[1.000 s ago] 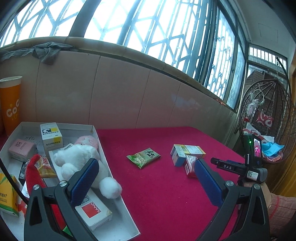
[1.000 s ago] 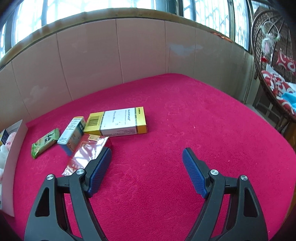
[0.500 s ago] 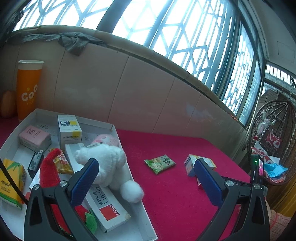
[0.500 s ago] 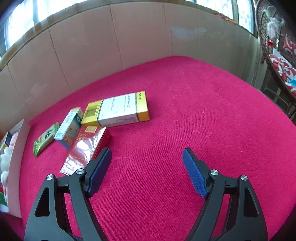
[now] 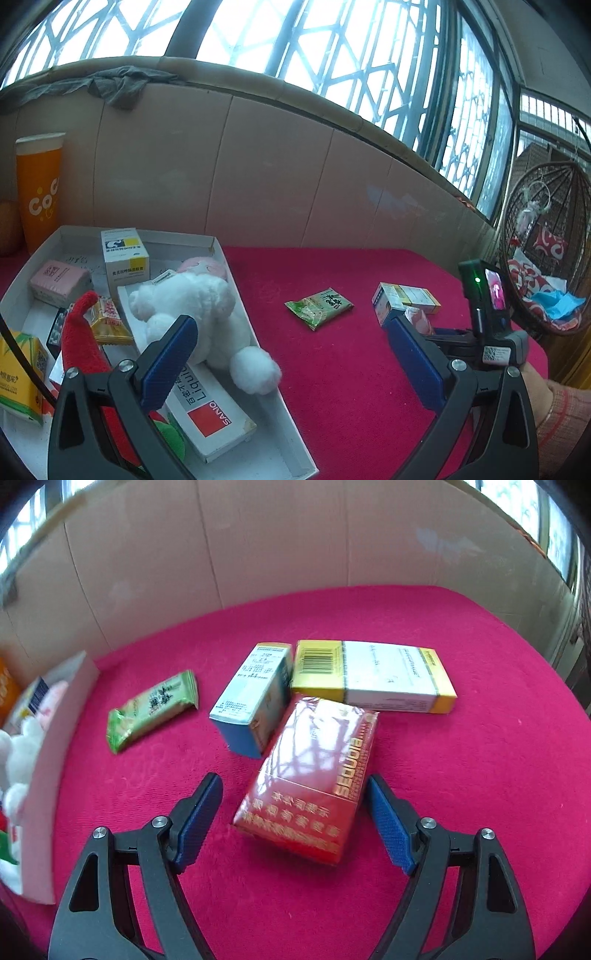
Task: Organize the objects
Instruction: 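Move right tool to red cigarette pack and close on it while left tool approaches green cracker packet, then close left gripper on green cracker packet while right gripper holds the cigarette pack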
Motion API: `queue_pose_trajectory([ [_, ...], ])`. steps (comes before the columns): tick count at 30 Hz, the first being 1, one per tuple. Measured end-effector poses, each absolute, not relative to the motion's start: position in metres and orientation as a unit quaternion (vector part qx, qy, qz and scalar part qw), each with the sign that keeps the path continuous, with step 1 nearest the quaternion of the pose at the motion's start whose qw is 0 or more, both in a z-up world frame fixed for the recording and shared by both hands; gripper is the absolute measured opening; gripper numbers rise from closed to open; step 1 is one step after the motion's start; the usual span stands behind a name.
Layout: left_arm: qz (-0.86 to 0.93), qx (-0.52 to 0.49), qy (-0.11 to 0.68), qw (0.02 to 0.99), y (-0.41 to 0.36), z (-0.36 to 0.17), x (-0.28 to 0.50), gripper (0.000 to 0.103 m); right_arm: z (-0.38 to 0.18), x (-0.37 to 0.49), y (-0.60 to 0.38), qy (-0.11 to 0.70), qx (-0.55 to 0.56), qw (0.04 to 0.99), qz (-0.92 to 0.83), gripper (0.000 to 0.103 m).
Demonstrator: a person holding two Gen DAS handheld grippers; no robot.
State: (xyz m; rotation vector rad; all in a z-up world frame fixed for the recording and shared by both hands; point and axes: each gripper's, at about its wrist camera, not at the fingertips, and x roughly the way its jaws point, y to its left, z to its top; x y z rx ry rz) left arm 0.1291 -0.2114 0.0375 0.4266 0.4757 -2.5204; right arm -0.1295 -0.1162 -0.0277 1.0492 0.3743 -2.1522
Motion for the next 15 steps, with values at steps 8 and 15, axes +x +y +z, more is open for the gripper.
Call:
queue_pose_trajectory([
  [8,-0.933,0.212,0.164,0.24,-0.196,0.037,0.097,0.103,-0.023,-0.136,-0.099,0.151,0.397,0.39,-0.817,0.058],
  [15,-0.917,0.304,0.147,0.214,-0.191,0.043,0.034,0.103,-0.023,-0.162,-0.057,0.089,0.411,0.408,-0.81,0.056],
])
